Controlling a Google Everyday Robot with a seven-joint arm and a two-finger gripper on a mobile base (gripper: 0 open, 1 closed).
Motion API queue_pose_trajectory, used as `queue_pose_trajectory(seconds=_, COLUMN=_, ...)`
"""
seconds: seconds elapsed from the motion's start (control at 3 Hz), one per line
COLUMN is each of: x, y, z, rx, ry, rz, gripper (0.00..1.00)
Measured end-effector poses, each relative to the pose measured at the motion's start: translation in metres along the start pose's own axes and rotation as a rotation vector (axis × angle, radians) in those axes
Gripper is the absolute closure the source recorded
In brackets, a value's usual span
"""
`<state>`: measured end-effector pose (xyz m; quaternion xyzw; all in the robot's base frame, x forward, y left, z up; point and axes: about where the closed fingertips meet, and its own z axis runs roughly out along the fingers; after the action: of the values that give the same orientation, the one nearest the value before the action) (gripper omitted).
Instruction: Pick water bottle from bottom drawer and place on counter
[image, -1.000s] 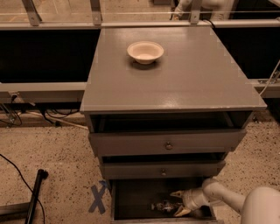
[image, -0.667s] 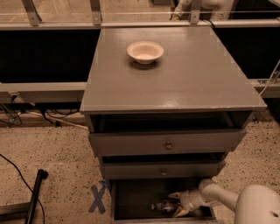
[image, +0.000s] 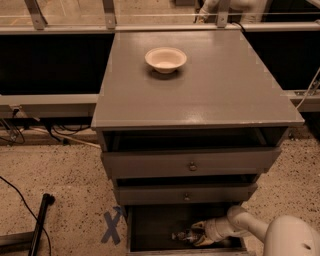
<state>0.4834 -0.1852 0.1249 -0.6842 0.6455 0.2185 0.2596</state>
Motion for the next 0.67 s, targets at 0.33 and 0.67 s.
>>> queue_pose_trajectory(seconds=0.33, x=-0.0014, y=-0.0023, z=-0.0018, rx=0.012, ry=-0.028, rz=0.007, gripper=0.89)
queue_pose_trajectory(seconds=0.67, x=-0.0025, y=-0.0025, z=-0.0030, rx=0.012, ry=-0.028, rz=0.007, gripper=1.00)
